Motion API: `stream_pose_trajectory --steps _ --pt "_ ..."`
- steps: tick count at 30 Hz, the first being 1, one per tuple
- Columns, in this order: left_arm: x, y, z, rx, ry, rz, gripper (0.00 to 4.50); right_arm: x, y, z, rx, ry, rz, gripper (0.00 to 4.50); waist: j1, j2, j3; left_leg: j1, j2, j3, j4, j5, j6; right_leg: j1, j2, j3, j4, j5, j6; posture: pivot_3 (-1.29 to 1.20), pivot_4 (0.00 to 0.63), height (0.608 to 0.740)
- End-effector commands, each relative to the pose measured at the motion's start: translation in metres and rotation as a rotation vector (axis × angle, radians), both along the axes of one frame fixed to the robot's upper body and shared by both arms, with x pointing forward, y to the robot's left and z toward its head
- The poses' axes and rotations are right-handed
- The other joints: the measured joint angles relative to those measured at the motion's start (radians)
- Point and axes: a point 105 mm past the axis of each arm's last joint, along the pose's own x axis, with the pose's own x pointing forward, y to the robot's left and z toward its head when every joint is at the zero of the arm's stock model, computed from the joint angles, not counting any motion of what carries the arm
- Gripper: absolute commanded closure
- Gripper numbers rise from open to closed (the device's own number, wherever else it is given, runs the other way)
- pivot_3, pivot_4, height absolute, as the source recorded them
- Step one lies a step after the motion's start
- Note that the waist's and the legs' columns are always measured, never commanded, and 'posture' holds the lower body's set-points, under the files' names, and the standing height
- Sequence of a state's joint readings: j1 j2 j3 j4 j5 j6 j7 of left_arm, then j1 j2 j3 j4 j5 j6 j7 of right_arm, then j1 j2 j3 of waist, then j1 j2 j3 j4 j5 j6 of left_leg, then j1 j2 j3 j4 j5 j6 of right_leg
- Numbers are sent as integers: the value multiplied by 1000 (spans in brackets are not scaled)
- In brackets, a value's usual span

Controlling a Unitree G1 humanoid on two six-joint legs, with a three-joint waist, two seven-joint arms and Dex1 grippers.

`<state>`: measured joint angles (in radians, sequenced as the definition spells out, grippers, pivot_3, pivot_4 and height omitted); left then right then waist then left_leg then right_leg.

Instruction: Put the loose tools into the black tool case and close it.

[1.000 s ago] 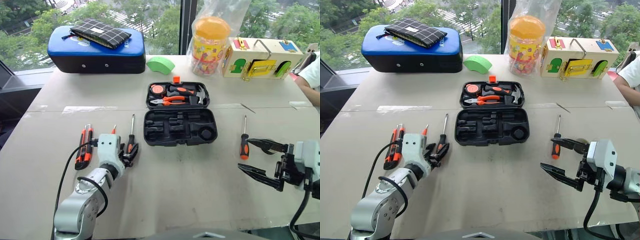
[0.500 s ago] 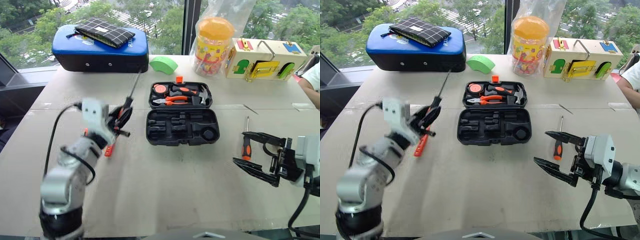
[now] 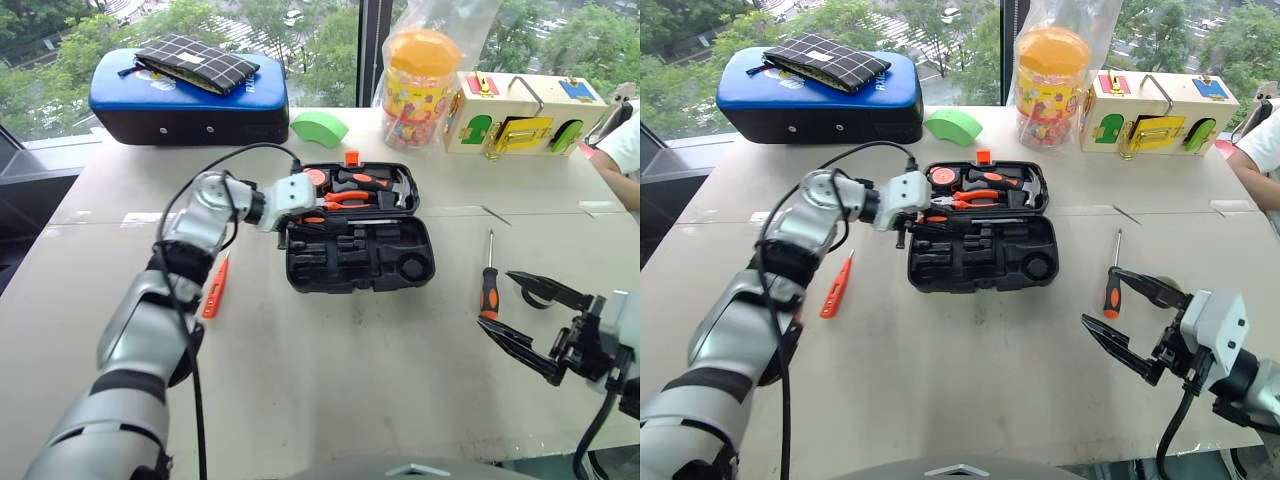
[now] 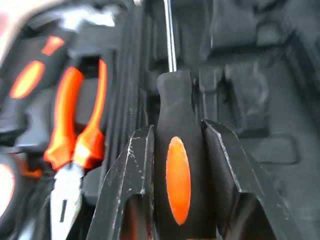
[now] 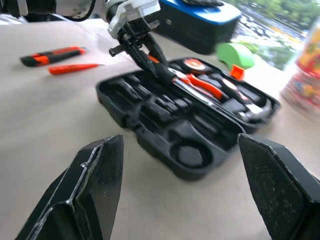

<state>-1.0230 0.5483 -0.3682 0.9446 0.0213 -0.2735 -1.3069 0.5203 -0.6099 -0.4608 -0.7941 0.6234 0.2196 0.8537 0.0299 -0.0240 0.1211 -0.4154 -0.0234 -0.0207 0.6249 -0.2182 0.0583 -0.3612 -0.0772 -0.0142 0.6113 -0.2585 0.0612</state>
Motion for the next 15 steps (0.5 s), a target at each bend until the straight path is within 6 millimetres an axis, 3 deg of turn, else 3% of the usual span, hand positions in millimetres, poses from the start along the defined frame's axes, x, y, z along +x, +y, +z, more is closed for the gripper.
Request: stream_pose_trajectory --steps 1,7,15 --pt "7 -2 3 68 -54 -29 3680 -5 2 10 -21 -74 -19 842 0 -1 1 0 0 -1 1 0 0 0 0 -1 0 0 1 0 150 740" --pt "22 0 2 116 -111 58 3680 -11 3 8 -20 -74 -42 842 -2 -3 1 1 0 0 7 -1 1 0 -1 0 9 -1 3 0 150 740" --pt "27 6 9 129 -155 73 3680 -11 2 6 -24 -75 -37 842 -1 -4 1 1 1 -1 9 -1 1 0 -1 0 12 -1 3 0 150 740"
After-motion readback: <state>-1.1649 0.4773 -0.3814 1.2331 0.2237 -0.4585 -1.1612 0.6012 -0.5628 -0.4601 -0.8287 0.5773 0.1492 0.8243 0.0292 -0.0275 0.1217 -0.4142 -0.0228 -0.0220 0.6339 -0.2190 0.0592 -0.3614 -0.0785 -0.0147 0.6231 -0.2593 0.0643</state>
